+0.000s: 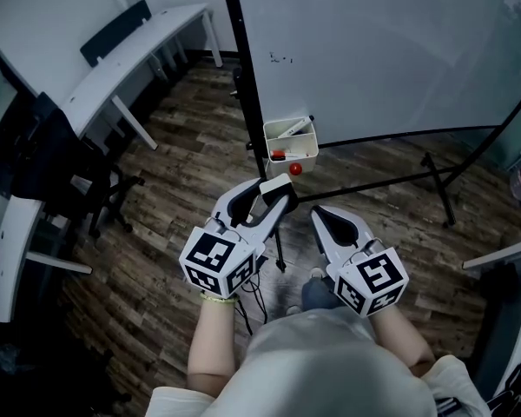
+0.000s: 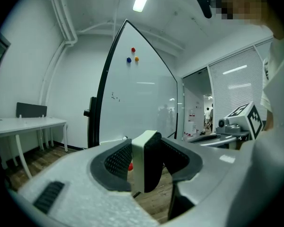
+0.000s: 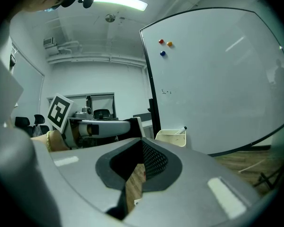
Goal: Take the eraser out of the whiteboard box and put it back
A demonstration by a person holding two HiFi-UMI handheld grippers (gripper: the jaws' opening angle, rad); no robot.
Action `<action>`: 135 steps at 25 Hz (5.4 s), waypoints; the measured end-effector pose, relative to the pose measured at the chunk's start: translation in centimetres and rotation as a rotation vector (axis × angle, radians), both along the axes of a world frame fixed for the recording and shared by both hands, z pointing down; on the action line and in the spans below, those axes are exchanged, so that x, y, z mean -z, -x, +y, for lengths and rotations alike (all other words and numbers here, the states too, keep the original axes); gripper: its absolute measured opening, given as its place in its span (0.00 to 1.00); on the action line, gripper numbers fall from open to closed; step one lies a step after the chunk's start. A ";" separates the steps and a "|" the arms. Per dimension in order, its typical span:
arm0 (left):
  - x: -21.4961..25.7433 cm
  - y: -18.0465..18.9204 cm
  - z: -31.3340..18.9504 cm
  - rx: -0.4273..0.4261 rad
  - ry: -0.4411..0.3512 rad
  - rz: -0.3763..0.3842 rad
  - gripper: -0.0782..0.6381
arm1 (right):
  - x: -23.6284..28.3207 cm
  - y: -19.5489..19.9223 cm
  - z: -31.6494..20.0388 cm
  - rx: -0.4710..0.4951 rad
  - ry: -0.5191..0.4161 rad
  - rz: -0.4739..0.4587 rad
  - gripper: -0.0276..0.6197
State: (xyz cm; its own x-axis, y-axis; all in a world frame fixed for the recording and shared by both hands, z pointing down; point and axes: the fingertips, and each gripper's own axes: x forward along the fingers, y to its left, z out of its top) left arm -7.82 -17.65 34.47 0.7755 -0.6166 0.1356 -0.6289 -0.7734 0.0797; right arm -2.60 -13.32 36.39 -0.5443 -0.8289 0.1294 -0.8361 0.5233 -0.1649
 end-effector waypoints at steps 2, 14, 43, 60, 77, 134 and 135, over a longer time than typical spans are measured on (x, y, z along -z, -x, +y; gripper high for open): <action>-0.2 0.1 0.7 0.004 0.004 0.005 0.38 | 0.0 0.0 0.6 -0.001 0.001 0.003 0.05; -1.6 1.2 5.4 0.027 0.023 0.020 0.38 | -0.4 0.4 4.2 -0.006 0.005 -0.001 0.05; -2.0 0.1 6.8 0.005 0.031 0.016 0.38 | -0.8 -0.3 5.0 -0.027 0.006 -0.022 0.05; -1.5 -1.1 3.7 -0.012 0.034 0.033 0.38 | -0.8 -1.5 2.4 -0.041 0.016 -0.016 0.05; -0.4 -1.7 -1.0 -0.020 0.015 0.030 0.38 | -0.7 -1.9 -1.3 -0.037 0.025 -0.009 0.05; -3.6 -7.4 -14.6 -0.020 0.002 -0.099 0.39 | 0.0 -5.6 -9.9 -0.032 0.036 -0.014 0.05; -3.8 -7.5 -14.7 -0.023 0.006 -0.103 0.39 | -0.1 -5.7 -10.0 -0.032 0.037 -0.014 0.05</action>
State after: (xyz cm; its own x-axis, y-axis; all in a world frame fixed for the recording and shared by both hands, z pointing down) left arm -0.35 -32.32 38.29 0.7708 -0.5981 0.2193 -0.6164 -0.7872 0.0200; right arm 3.09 -23.36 36.47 -0.5194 -0.8408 0.1525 -0.8499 0.4896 -0.1950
